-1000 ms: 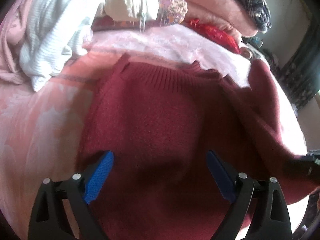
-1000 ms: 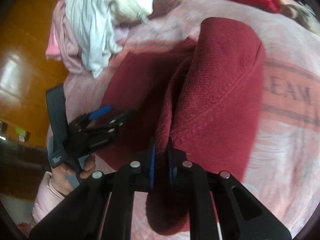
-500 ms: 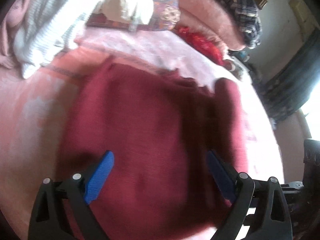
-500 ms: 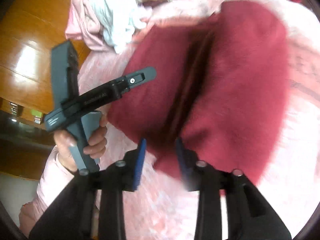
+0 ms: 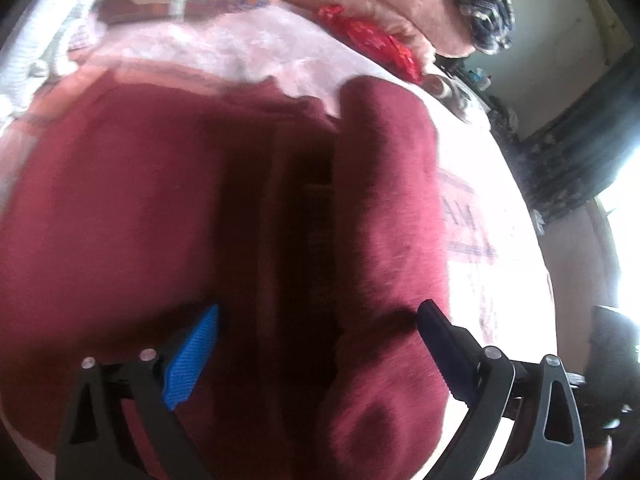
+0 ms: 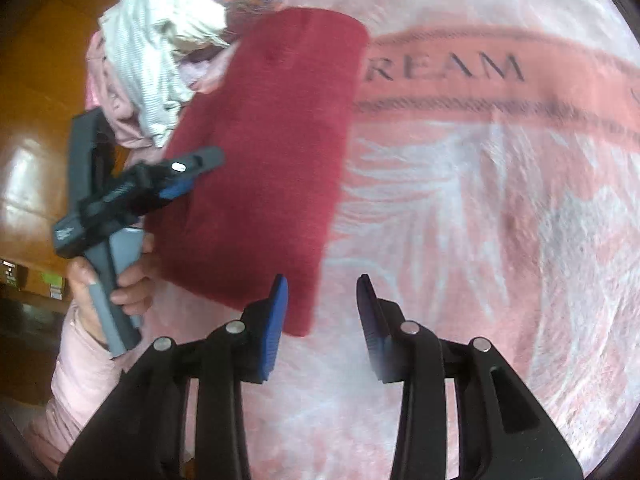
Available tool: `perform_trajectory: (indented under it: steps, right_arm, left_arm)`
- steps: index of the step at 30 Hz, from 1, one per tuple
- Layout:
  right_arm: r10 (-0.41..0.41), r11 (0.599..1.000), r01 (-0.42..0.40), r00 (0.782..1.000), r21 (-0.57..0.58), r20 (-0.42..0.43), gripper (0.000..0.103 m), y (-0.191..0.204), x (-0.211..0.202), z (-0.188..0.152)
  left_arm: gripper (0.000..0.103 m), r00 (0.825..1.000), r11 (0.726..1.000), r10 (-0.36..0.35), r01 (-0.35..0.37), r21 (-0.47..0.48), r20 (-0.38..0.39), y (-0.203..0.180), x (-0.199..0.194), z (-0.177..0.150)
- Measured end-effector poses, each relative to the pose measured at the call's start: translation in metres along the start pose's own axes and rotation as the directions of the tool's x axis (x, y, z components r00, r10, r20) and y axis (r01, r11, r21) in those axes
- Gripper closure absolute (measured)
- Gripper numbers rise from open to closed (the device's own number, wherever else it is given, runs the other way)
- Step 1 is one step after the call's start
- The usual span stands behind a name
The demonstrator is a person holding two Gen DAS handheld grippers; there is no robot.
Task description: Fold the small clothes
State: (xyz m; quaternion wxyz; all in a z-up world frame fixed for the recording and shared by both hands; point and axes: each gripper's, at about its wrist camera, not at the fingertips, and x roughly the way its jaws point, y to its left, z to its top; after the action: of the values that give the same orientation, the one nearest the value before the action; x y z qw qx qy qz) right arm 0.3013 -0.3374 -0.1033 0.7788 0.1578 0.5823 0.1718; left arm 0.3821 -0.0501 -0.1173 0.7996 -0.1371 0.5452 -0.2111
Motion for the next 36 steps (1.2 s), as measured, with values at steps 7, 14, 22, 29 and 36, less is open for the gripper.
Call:
perform_trajectory:
  steps: [7,14,22,29,36]
  right_arm:
    - [-0.008,1.0,0.008,1.0,-0.004,-0.01,0.067,-0.009,0.009,0.0]
    - [-0.031,0.999,0.03,0.999,-0.02,-0.032,0.067,0.002,0.027,0.0]
    - [-0.015,0.999,0.014,1.0,-0.045,-0.024,0.065,0.028,0.037,0.01]
    - [0.0,0.996,-0.005,0.998,-0.088,-0.055,0.065,0.061,0.059,0.01]
    - [0.017,0.993,-0.026,0.997,-0.118,-0.075,0.065,0.091,0.077,0.015]
  left_arm:
    - [0.017,0.999,0.998,-0.033,0.034,0.05,-0.034,-0.024,0.019,-0.002]
    - [0.077,0.992,0.992,-0.127,0.128,-0.018,0.007,-0.012,0.005,-0.001]
    - [0.079,0.985,0.989,-0.135,0.127,0.073,0.112,0.003,-0.064,0.009]
    - [0.079,0.985,0.995,-0.059,0.045,0.093,0.161,0.066,-0.117,0.016]
    - [0.078,0.992,1.0,0.021,-0.019,-0.014,0.124,0.142,-0.111,0.011]
